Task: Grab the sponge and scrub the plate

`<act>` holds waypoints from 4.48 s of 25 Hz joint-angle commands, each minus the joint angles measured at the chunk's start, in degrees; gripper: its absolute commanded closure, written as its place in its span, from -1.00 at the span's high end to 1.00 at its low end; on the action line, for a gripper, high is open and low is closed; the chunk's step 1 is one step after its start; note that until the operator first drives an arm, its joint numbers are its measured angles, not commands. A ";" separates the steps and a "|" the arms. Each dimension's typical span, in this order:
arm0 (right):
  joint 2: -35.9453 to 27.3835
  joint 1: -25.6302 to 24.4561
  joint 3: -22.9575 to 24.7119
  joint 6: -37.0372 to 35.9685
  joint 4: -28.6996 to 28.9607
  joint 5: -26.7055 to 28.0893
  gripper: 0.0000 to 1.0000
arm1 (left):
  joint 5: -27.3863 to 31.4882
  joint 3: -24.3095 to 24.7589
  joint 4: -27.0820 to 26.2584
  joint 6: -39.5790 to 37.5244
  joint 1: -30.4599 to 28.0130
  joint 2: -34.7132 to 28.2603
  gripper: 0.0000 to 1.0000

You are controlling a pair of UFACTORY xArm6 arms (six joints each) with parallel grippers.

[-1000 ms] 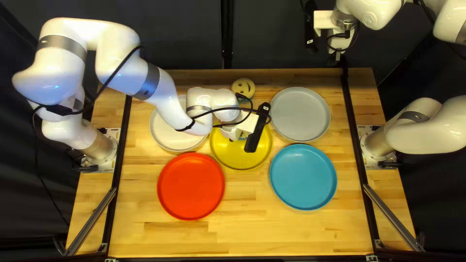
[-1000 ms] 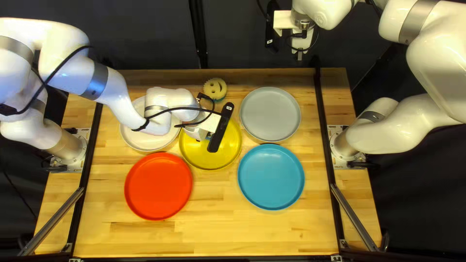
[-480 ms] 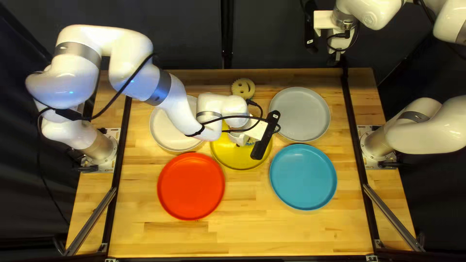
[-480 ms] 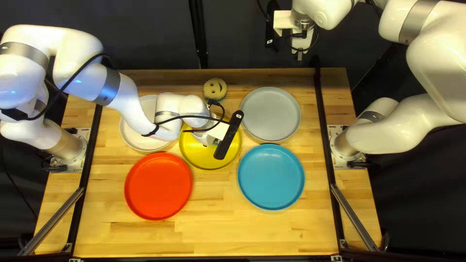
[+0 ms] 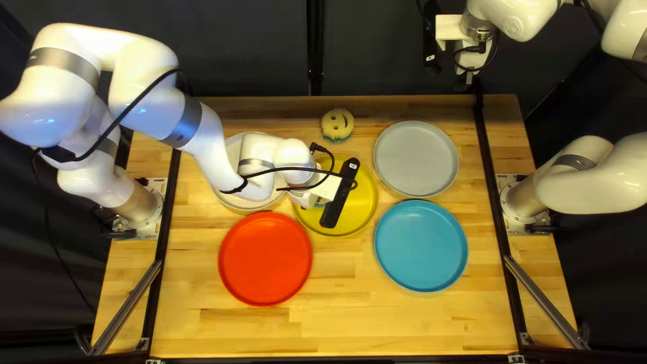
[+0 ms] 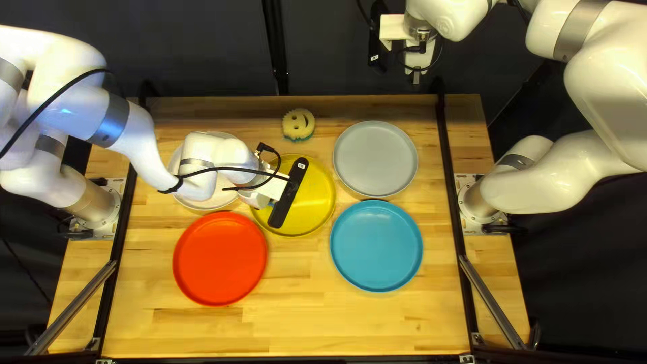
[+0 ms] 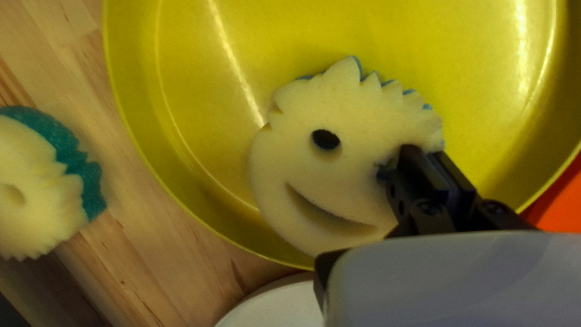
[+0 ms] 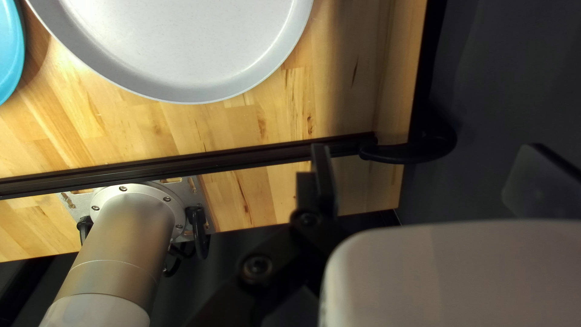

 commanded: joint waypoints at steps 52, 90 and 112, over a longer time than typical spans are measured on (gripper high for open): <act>0.00 0.00 0.00 0.00 0.00 0.00 1.00 | 0.19 -6.05 1.40 -1.41 -5.11 3.71 -1.00; 0.00 0.00 0.00 0.00 0.00 0.00 1.00 | -0.50 -1.19 1.72 -2.03 -5.40 0.81 -1.00; 0.00 0.00 0.00 0.00 0.00 0.00 1.00 | 3.18 -15.79 -0.49 3.64 -2.77 11.36 -1.00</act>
